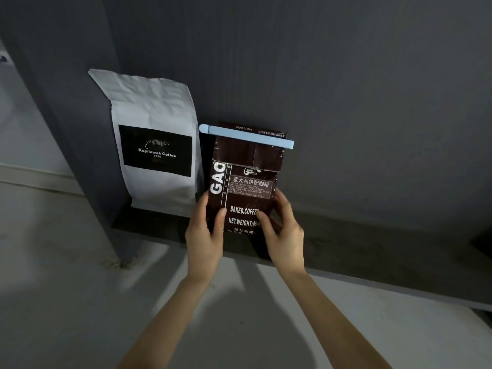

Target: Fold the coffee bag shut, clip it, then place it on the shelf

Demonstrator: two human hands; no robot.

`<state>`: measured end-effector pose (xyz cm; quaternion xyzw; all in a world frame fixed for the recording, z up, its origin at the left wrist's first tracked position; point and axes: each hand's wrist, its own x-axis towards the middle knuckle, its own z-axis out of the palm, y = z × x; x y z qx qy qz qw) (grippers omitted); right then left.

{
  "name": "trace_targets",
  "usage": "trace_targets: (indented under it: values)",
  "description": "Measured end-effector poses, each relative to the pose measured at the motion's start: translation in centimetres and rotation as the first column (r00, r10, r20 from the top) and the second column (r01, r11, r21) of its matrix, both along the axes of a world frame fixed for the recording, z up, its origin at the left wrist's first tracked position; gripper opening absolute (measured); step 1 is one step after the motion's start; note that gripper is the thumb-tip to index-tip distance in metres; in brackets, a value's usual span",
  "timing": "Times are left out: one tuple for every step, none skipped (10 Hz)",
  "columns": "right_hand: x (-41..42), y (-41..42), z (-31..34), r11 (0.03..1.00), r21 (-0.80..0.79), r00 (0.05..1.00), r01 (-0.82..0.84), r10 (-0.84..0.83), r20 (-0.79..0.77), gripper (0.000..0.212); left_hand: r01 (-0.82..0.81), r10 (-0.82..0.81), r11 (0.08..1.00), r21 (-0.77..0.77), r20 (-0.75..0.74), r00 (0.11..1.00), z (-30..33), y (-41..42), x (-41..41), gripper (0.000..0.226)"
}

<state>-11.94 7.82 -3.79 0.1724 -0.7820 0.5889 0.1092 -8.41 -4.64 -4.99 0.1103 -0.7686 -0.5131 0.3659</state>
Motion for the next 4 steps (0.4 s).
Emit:
trace_targets:
  values:
    - [0.3,0.1,-0.2,1.000,0.020,1.000,-0.015,0.014,0.010,0.056,0.015,-0.015,1.000,-0.026,0.008,1.000,-0.2,-0.2,0.3,0.045]
    - [0.6,0.3,-0.1,0.996,0.082,0.999,-0.026,0.022,0.050,0.065,0.063,-0.060,0.996,-0.066,0.037,0.997,-0.2,-0.4,0.8,0.054]
    - [1.0,0.5,0.2,0.991,0.127,0.998,-0.036,0.029,0.059,0.072,0.073,-0.067,0.993,-0.097,0.068,0.995,0.0,-0.4,1.1,0.062]
    - [1.8,1.0,0.5,0.986,0.163,0.998,-0.035,0.028,0.048,0.077,0.066,-0.053,0.989,-0.130,0.096,0.994,-0.3,-0.1,1.9,0.071]
